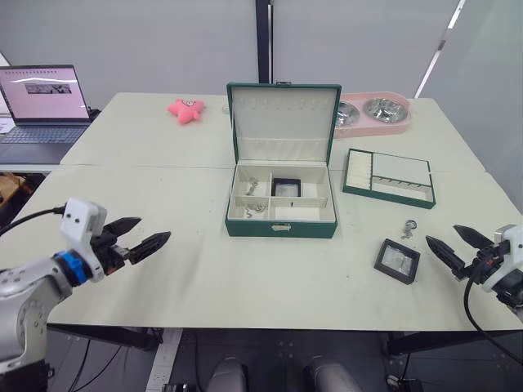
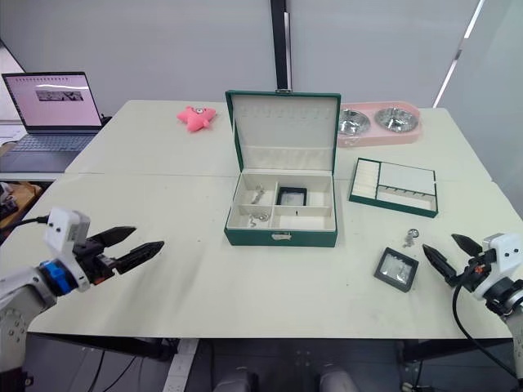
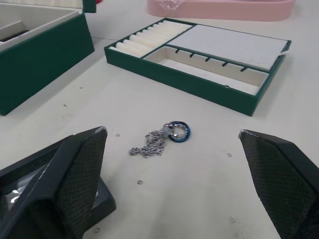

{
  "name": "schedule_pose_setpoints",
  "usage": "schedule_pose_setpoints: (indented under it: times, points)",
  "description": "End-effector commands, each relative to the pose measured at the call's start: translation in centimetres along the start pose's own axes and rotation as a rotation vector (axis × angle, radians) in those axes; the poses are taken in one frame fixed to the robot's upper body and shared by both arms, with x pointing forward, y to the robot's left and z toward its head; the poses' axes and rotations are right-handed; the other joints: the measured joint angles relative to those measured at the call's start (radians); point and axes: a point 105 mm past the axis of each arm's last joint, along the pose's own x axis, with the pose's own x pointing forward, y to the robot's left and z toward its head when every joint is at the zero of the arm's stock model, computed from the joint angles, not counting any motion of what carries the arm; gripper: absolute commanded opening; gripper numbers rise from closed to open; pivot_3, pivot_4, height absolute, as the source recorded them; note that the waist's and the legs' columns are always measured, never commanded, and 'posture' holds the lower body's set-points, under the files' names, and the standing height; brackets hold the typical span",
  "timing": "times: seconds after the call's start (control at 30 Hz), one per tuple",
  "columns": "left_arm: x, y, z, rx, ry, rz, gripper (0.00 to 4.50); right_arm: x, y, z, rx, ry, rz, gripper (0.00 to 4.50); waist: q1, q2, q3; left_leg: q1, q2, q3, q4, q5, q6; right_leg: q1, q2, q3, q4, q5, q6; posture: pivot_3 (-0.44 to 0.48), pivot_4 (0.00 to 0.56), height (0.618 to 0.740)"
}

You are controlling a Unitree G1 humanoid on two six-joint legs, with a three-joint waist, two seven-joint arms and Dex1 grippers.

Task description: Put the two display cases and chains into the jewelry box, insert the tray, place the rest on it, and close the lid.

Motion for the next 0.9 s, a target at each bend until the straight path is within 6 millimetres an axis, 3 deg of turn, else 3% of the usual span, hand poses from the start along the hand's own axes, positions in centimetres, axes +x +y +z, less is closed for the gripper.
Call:
schedule_pose_setpoints:
  times: [0.03,0.23,0.5,0.9]
  points:
    - [-1.5,1.7,0.1,0.026,-0.071,0.137,4.48,-0.8,-2.2,1.1,-0.051,-0.035,-0.07,4.5,0.0,0.0,0.0,0.0,0.0,0.0,0.0,0.0,0.0,0.0,0.0,0.0,0.0,0.0,0.0,0.0,0.15,0.74]
    - [-2.9,4.1,-1.1,0.016,-0.133,0.329,4.48,-1.7,-4.5,0.1,-0.044,-0.036,-0.175,4.5,0.0,0.0,0.0,0.0,0.0,0.0,0.0,0.0,0.0,0.0,0.0,0.0,-0.001,0.0,0.0,0.0,0.15,0.74]
    - [-4.0,5.9,-2.3,0.075,-0.119,0.477,4.48,-2.5,-5.6,-0.7,-0.051,-0.046,-0.26,4.5,-0.004,0.0,0.0,0.001,0.0,0.001,-0.001,0.0,0.0,0.001,0.0,0.001,-0.001,0.0,0.0,0.0,0.15,0.74]
    - [-2.5,5.3,-2.6,0.078,-0.129,0.445,4.48,-2.1,-5.4,-0.8,-0.048,-0.062,-0.263,4.5,-0.004,0.0,0.0,0.001,0.0,0.001,-0.001,0.0,0.0,0.001,0.0,0.001,-0.001,0.0,0.0,0.0,0.15,0.74]
